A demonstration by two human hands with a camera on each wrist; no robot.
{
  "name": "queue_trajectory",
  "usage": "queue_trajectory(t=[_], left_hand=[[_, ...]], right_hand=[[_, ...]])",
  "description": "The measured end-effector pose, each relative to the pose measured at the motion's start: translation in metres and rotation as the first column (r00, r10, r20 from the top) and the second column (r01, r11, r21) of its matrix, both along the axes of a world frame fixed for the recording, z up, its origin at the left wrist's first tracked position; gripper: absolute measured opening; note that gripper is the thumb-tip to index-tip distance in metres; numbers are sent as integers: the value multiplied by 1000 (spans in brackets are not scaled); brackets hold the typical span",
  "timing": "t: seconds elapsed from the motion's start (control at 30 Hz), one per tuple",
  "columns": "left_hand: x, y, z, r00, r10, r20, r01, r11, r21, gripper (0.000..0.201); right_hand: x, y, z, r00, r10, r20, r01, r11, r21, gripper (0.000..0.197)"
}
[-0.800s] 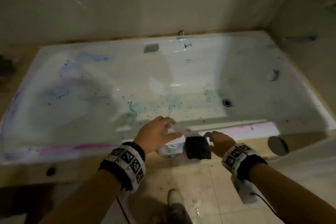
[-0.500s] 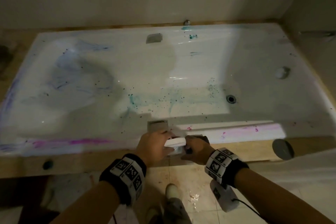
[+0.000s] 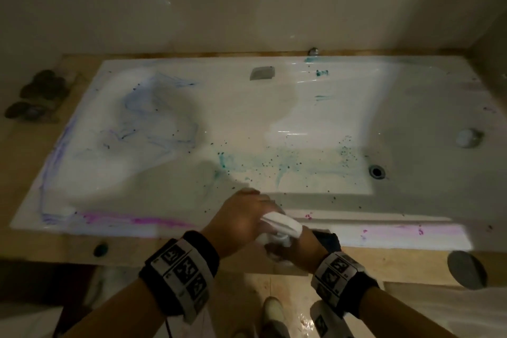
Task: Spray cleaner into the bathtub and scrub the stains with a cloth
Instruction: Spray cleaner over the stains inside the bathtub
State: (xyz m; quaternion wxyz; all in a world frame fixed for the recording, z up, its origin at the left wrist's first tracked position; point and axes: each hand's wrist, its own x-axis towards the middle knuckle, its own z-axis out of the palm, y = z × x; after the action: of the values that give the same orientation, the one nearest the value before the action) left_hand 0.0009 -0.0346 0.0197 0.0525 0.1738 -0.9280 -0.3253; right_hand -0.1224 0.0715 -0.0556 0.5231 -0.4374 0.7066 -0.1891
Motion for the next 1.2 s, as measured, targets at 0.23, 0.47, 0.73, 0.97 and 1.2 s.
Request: queue_trajectory(t=[0.23,0.47,0.73,0.97,1.2], left_hand=[[32,-1,-22,910,328,253,-389,888,247,110],[39,35,-78,810,518,274,-582,655,481,138],[56,13,-75,778,529,339,-626,604,493,100],[75,-21,-64,796,563,221,-564,561,605,78],[149,-133,-70,824,220,523,-474,773,421,76]], right_hand=[[-23,-37,28,978,-208,22,208,958,-199,20],[-2,-64,65,990,-110,85,130,955,-268,27],[19,-121,85,899,-182,399,337,868,-364,34],[82,-182,99,810,-352,469,525,792,-312,14],[148,-253,85,890,-283,356,372,904,-211,28]])
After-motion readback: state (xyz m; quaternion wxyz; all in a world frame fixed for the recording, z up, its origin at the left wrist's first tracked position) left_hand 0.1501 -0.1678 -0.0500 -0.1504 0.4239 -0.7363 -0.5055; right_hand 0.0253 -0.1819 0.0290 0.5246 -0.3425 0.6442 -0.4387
